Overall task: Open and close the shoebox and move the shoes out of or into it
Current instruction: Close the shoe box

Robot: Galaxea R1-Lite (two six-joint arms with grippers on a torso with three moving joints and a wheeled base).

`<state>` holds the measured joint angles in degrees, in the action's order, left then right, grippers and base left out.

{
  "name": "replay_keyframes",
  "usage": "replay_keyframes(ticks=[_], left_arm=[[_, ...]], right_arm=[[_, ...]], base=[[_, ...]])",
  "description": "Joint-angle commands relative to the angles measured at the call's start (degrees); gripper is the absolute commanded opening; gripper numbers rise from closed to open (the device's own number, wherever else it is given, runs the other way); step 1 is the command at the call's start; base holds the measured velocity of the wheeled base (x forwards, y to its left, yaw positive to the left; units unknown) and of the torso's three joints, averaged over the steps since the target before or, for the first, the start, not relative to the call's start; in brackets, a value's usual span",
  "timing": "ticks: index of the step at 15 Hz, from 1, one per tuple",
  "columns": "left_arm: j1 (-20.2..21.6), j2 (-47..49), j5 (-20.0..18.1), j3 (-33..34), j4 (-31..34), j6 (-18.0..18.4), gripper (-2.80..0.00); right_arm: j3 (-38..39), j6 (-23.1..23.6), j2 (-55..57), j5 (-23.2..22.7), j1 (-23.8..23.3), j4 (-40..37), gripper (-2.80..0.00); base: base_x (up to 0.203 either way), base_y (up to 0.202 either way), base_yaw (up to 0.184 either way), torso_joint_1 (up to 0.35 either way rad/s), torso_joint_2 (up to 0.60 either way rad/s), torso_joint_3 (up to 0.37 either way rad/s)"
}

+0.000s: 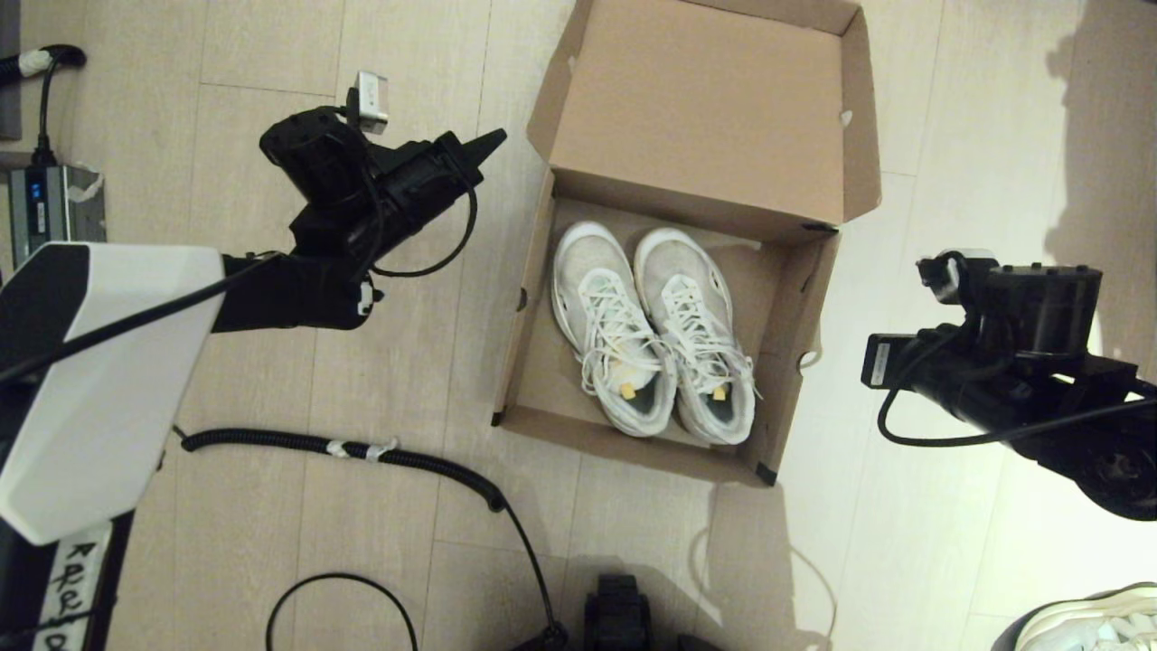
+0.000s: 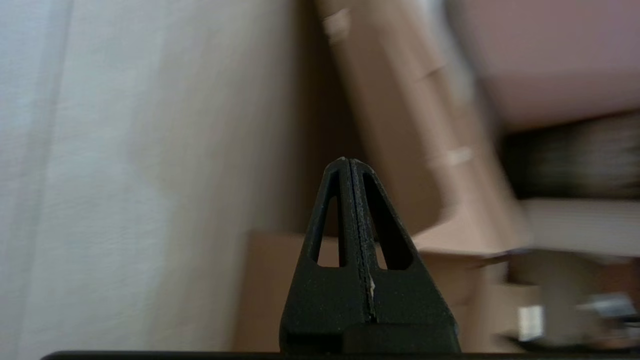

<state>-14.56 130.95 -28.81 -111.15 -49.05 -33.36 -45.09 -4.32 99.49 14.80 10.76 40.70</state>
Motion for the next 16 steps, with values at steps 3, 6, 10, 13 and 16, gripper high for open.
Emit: replay_keyframes(ticks=[3, 6, 10, 13, 16], left_arm=[[-0.2, 2.4, -4.0, -0.1, -7.2, -9.6, -2.8], [-1.0, 4.3, -7.2, -0.1, -7.3, -10.1, -2.8], [-2.6, 6.1, -7.3, -0.2, -7.4, -9.9, -2.8], [-2.9, 6.5, -7.7, -0.2, -7.4, -9.9, -2.8], [-2.9, 6.2, -7.5, 0.0, -7.7, -9.7, -2.8]], right_arm=[[0.8, -0.1, 1.9, 0.1, -0.3, 0.4, -2.8], [1.4, -0.1, 1.2, 0.1, -0.3, 0.4, -2.8], [1.7, -0.1, -0.3, 0.1, -0.3, 0.3, -2.8], [2.4, -0.1, -1.1, 0.1, -0.3, 0.1, -2.8], [1.6, 0.0, -0.7, 0.0, -0.4, -0.4, -2.8]], base=[[0.0, 0.0, 0.0, 0.0, 0.0, 0.0], [0.0, 0.0, 0.0, 0.0, 0.0, 0.0], [0.0, 0.0, 0.0, 0.0, 0.0, 0.0], [0.0, 0.0, 0.0, 0.0, 0.0, 0.0], [0.0, 0.0, 0.0, 0.0, 0.0, 0.0]])
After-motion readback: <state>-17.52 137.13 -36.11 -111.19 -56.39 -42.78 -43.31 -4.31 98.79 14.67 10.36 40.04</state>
